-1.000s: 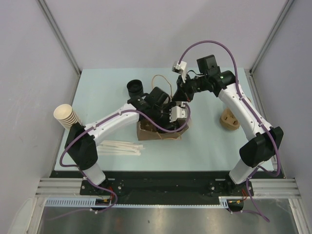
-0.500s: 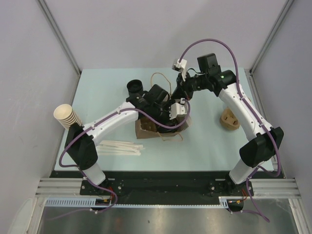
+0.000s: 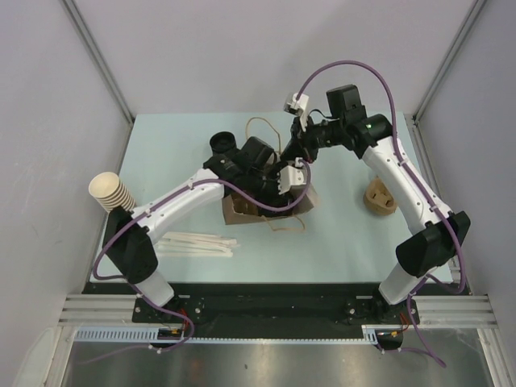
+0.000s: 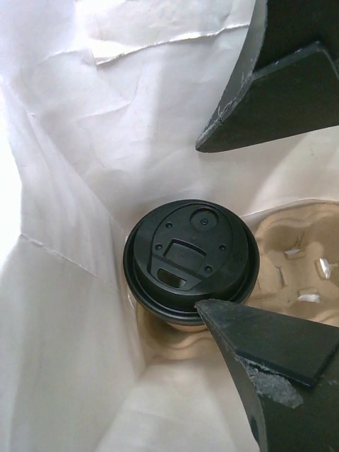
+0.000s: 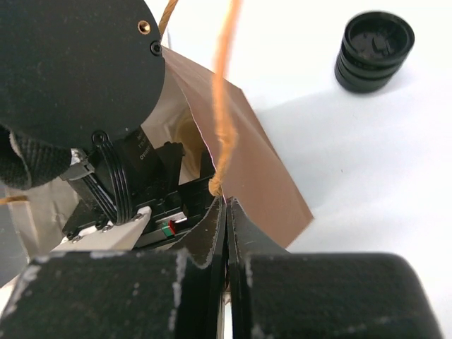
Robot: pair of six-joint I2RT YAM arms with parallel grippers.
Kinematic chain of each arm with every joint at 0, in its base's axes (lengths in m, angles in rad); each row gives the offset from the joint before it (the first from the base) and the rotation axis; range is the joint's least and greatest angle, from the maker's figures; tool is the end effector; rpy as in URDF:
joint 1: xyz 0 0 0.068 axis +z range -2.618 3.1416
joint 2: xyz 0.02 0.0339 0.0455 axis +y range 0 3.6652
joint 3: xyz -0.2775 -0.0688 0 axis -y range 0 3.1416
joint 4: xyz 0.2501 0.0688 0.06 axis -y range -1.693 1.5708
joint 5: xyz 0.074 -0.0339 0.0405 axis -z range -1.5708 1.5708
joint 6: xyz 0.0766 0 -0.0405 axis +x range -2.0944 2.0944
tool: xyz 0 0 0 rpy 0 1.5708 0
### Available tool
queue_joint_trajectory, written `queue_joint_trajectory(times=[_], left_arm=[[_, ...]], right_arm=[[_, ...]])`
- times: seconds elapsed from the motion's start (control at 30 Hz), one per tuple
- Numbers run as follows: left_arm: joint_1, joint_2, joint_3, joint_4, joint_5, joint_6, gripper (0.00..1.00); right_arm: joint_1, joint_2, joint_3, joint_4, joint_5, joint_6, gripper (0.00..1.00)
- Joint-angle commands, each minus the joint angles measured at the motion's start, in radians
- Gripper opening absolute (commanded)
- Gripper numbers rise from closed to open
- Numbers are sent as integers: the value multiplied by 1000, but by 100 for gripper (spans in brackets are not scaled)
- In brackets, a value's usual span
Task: Pack the takeout coffee
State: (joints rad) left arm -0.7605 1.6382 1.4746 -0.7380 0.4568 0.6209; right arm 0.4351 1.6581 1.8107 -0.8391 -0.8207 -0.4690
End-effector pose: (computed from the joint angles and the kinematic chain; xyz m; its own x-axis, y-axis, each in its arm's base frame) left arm 0.2548 -0.2890 0.2969 0.0130 0.7083 -0.7058 0.9950 0.0609 0.0795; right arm 0.3209 0.2109 0.4073 -0.1509 -0.4099 -0.8996 -0.9739 0.2179 0.0641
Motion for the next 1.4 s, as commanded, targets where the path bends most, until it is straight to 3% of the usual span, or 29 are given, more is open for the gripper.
queue_joint_trajectory(times=[0.0, 0.23, 0.53, 0.87, 1.37], left_arm=[[23, -199, -14, 313, 69, 77, 87], [15, -307, -180, 399, 123, 186, 84], [13, -328, -206, 399, 132, 204, 80], [49, -348, -163, 494, 72, -28, 84], [105, -495, -204, 609, -190, -239, 99]], right_arm=[[7, 25, -14, -140, 117, 15, 0], [24, 14, -20, -129, 204, 67, 0], [27, -17, -50, -95, 218, 70, 0], [30, -73, -83, -64, 192, 33, 0], [51, -219, -198, -6, 169, -54, 0]])
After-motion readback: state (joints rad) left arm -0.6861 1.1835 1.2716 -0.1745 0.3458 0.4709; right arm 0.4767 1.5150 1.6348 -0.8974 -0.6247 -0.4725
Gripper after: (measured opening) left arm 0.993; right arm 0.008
